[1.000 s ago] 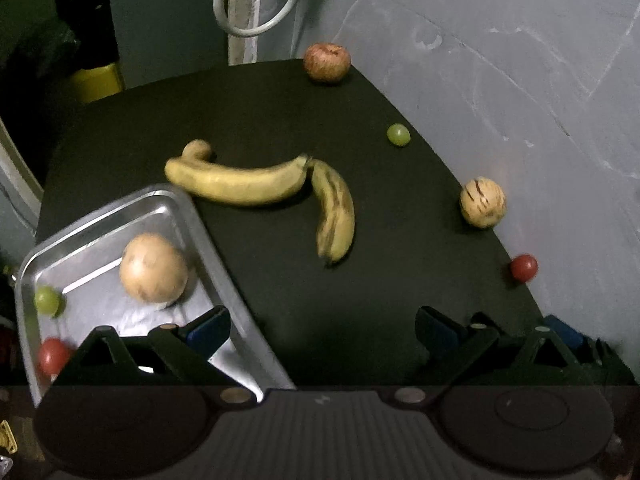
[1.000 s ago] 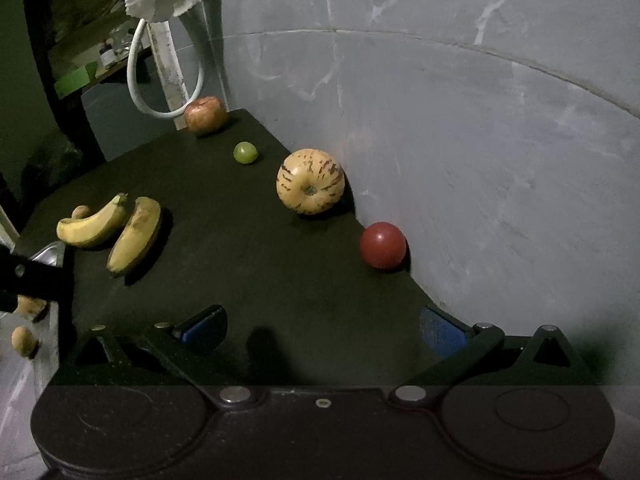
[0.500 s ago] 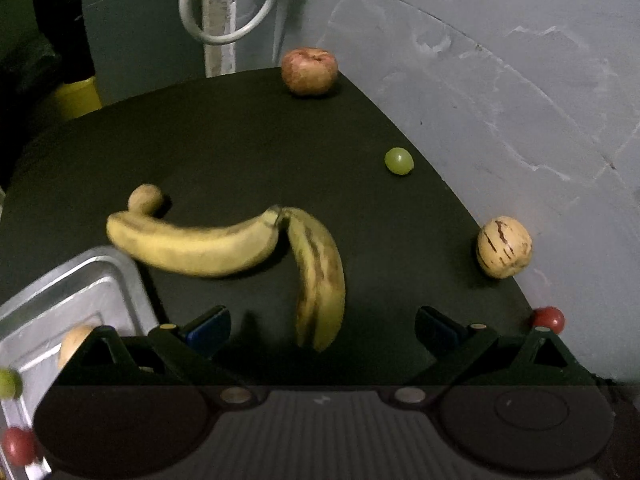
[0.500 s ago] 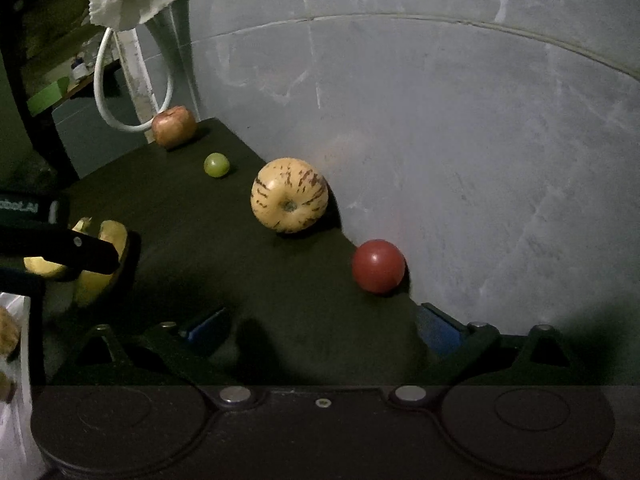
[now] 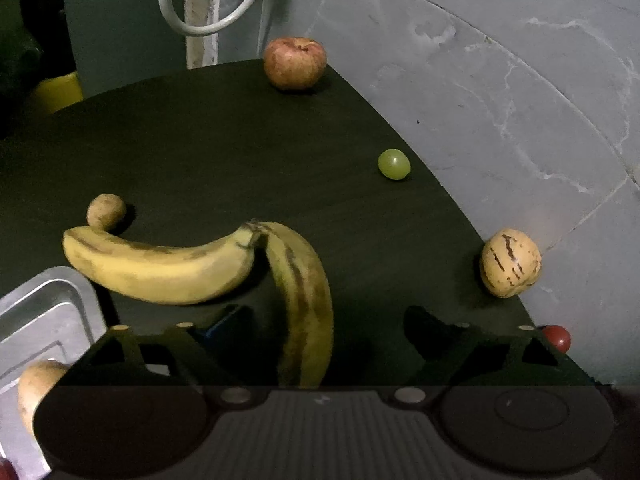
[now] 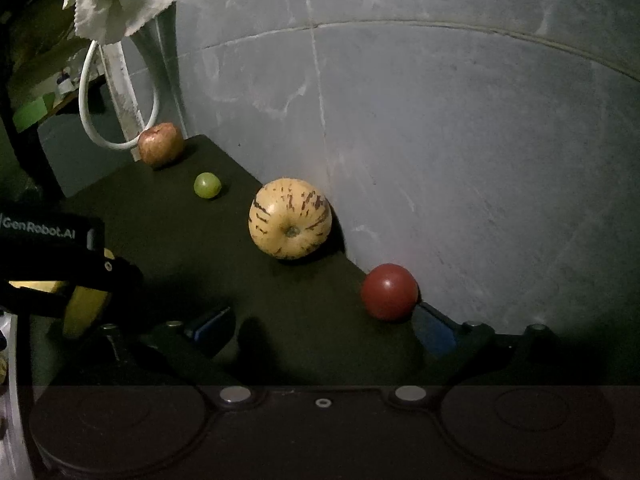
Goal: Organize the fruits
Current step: 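Move both tools back toward the remaining fruits beside the bananas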
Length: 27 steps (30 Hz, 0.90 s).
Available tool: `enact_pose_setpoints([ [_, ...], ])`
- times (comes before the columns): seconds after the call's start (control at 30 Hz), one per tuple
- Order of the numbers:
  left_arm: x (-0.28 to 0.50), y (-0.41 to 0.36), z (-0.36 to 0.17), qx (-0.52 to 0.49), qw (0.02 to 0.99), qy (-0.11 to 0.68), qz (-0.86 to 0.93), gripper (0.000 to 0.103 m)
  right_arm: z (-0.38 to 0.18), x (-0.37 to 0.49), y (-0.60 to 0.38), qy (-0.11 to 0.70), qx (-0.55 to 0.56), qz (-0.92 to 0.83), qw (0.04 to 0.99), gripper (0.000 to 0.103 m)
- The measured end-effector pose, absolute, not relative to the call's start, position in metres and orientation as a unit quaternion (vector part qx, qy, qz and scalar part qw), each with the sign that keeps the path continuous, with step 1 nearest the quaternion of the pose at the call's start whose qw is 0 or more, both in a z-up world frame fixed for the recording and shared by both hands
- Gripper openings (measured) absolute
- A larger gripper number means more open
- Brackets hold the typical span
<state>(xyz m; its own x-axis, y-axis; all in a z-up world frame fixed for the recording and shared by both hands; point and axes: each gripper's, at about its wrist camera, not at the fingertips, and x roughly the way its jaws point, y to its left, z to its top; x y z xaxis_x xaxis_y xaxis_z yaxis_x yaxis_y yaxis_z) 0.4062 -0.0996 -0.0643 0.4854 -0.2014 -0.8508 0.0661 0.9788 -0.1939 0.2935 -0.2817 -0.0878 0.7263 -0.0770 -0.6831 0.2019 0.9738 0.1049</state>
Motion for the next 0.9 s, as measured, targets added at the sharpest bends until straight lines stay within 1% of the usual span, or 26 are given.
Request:
enact_pose_setpoints([
  [0.03, 0.407, -0.100, -0.065, -0.069, 0.859, 0.501, -0.080, 0.086, -0.088, 0.294, -0.282, 0.361, 0.087, -0.076, 0.925, 0.093],
  [0.2, 0.414, -0.101, -0.068, -0.074, 0.859, 0.499, -0.088, 0.073, -0.088, 0.296, -0.282, 0.353, 0.093, -0.079, 0.928, 0.091],
  [0.27, 0.415, -0.102, -0.068, -0.071, 0.860, 0.497, -0.091, 0.070, -0.088, 0.297, -0.282, 0.350, 0.097, -0.077, 0.929, 0.090],
  [0.4, 0.417, -0.103, -0.068, -0.067, 0.863, 0.492, -0.090, 0.064, -0.089, 0.299, -0.282, 0.346, 0.098, -0.072, 0.930, 0.089],
  [0.57, 0.417, -0.103, -0.068, -0.064, 0.865, 0.489, -0.090, 0.061, -0.089, 0.301, -0.282, 0.342, 0.098, -0.065, 0.932, 0.086],
  [0.9, 0.416, -0.100, -0.068, -0.061, 0.866, 0.488, -0.089, 0.049, -0.089, 0.306, -0.283, 0.340, 0.099, -0.043, 0.934, 0.077],
])
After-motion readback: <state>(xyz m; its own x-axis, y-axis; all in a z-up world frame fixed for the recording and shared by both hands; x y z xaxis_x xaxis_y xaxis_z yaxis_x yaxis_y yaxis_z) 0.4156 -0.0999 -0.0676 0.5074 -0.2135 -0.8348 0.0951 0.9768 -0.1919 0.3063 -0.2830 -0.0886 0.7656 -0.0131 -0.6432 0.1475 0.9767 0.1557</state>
